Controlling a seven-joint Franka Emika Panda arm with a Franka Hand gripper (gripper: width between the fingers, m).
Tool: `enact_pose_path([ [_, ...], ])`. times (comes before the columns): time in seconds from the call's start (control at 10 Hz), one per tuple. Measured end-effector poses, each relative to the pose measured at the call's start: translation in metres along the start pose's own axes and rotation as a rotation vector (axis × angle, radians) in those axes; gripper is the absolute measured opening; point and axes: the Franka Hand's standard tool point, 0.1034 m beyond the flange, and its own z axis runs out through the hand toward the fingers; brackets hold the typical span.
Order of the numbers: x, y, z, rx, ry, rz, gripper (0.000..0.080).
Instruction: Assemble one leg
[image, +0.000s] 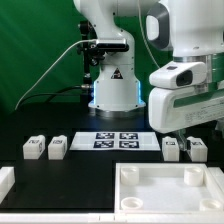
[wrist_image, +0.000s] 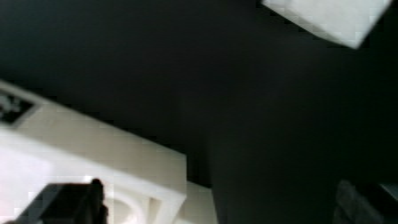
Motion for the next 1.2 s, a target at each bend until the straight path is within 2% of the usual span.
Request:
enact_pose_path([
  [0.1,-0.004,-0.008,0.007,0.017,-0.013,0.13,0.0649],
  [0.2,-0.008,-0.012,0.011,0.019,-0.025,0.121,0.0649],
  [0.4,-0.021,-0.007,0.018,0.026,-0.091,0.156,0.0649],
  [0.6,-0.033,-0.017,0.015,0.038,-0.311,0.184,0.0649],
  [0.8,-0.033,-0.024,0.006,0.059,-0.499,0.182,0.0649],
  [1.0,-0.03,-0.025,0.004,0.089,-0.643,0.164,0.0649],
  [1.2,-0.031,-0.027,0.008,0.105,-0.724,0.162,0.0649],
])
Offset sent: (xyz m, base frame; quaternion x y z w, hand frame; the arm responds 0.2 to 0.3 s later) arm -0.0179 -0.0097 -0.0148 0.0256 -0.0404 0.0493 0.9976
